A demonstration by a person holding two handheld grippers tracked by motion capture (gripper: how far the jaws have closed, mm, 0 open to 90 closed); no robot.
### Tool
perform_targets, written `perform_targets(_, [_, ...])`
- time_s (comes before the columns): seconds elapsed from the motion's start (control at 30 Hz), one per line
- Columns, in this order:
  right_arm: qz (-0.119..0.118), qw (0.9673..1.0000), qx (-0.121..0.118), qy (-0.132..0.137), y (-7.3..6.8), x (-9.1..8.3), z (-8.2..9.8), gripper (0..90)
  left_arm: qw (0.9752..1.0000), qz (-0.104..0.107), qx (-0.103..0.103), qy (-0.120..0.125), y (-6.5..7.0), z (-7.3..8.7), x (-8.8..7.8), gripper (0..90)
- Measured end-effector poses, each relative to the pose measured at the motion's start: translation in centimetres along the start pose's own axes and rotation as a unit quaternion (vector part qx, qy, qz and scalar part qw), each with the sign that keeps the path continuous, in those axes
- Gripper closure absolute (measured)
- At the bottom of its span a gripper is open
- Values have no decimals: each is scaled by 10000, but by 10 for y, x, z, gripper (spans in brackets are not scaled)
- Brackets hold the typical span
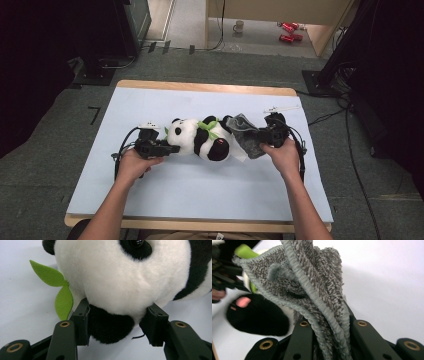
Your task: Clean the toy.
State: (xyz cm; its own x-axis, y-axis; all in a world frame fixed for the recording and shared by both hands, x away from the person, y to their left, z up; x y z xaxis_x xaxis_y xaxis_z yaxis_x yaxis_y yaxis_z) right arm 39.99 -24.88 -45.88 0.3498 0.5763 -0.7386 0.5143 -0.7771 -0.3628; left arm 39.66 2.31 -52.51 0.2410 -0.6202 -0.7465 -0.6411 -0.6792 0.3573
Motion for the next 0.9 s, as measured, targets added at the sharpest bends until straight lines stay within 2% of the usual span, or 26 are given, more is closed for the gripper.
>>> perform_targets(0.27, [-278, 9988, -317, 256, -31, -2, -19, 788, 9999, -38, 43, 90, 1, 1, 2, 482])
perform_targets(0.3, [-278, 9988, -317, 256, -31, -2, -19, 788, 9999, -38, 43, 90, 1, 1, 2, 482])
perform_targets(0.33, [-401, 9980, -392, 289, -41, 1, -23, 787, 9999, -64, 58, 101, 1, 1, 2, 482])
perform_targets(0.37, [-435, 9978, -412, 282, -44, 4, -24, 787, 9999, -82, 53, 97, 2, 1, 2, 482])
perform_targets(0.5, [-378, 9974, -600, 113, -56, 25, -20, 787, 9998, -159, 109, 45, 2, 3, 2, 482])
perform_targets(0.63, [-243, 9975, -643, -169, -55, 50, -8, 782, 9994, -267, 203, -16, 3, 6, 4, 482])
perform_targets(0.7, [-274, 9978, -591, -108, -50, 51, -8, 780, 9995, -241, 196, 8, 4, 5, 4, 482])
perform_targets(0.8, [-142, 9983, -558, -103, -39, 52, -6, 777, 9995, -244, 186, 33, 5, 5, 4, 481])
perform_targets(0.9, [-102, 9990, -420, -87, -29, 53, -1, 778, 9995, -248, 170, 41, 5, 4, 4, 479])
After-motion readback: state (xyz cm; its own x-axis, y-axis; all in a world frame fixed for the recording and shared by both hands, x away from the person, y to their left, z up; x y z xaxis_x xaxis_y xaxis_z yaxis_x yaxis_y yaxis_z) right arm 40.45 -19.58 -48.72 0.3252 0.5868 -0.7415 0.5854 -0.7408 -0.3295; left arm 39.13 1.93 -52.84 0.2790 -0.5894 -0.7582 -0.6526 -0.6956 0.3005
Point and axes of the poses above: each handheld gripper's, and its own axes: x roughly forward along the jaws, z roughly out of its underside, y roughly to its right, the point moved 10 cm from there along x, roughly forward along the jaws, and after that the axes turned 9 degrees about -y, right-handed, at the moved point
